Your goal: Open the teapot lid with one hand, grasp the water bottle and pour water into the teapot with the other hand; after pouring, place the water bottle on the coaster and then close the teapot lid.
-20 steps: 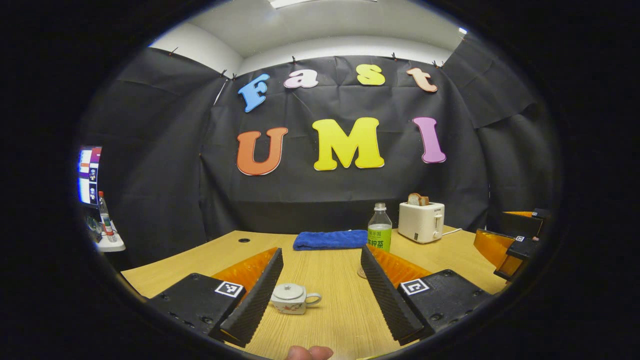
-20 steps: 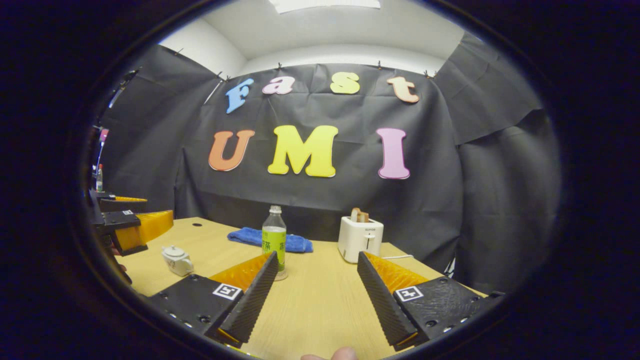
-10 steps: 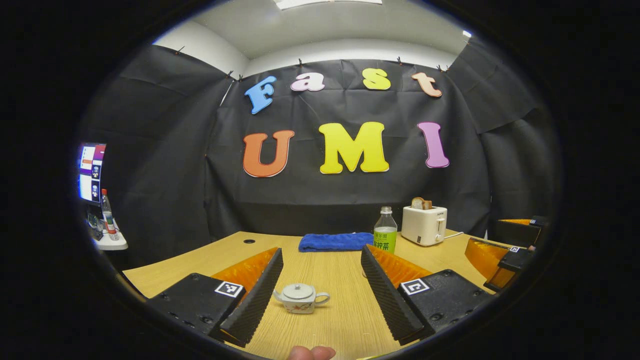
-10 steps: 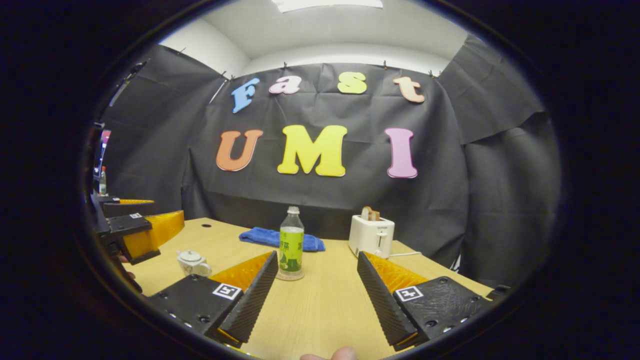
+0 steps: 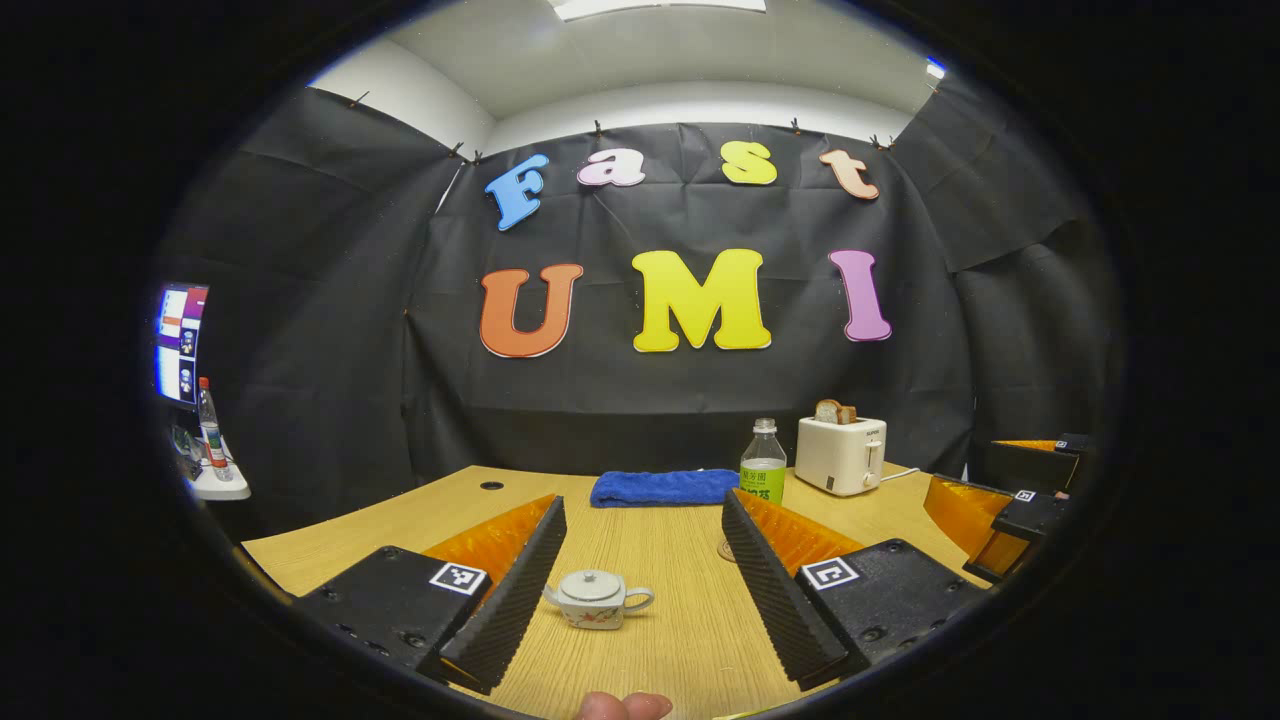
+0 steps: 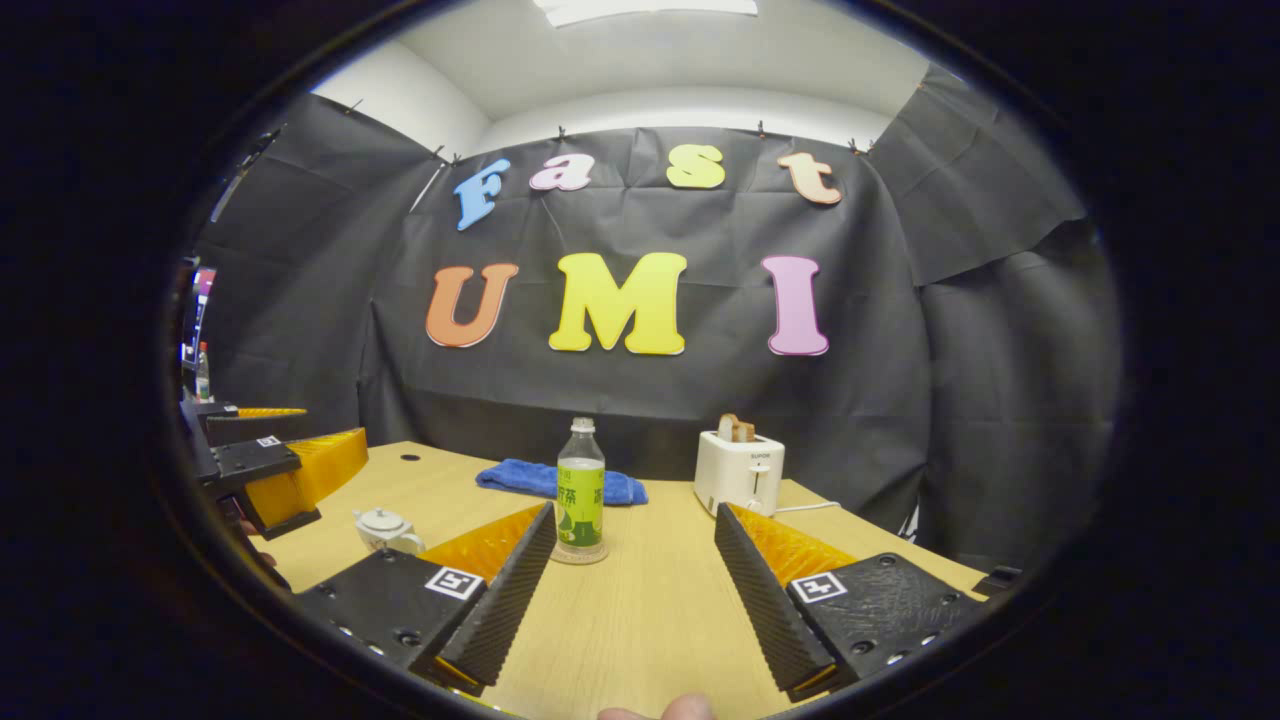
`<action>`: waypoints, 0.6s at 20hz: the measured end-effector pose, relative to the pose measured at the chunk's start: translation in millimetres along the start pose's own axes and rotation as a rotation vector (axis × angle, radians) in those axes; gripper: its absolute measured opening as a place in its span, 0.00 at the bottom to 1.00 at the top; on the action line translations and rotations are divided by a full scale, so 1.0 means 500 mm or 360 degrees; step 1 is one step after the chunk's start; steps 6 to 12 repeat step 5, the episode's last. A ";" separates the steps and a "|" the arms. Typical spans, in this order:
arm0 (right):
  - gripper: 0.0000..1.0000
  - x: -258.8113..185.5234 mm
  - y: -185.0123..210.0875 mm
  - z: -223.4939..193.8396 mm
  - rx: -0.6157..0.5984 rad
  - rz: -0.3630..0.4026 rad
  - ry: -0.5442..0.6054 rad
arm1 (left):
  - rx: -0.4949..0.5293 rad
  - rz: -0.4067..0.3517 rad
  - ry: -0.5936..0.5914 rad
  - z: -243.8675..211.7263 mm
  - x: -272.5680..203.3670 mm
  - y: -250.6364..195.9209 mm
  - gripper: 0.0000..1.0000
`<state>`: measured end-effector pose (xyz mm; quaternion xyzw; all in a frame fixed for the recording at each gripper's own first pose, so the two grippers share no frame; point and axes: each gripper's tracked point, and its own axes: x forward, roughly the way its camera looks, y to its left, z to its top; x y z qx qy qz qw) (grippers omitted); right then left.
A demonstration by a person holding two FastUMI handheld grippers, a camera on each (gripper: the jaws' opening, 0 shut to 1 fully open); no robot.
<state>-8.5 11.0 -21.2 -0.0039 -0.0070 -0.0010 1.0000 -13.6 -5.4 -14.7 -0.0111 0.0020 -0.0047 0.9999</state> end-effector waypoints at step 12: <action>0.99 -0.003 0.012 0.006 -0.0023 0.0008 -0.0017 | -0.0002 -0.0001 0.0003 -0.003 0.001 0.001 0.98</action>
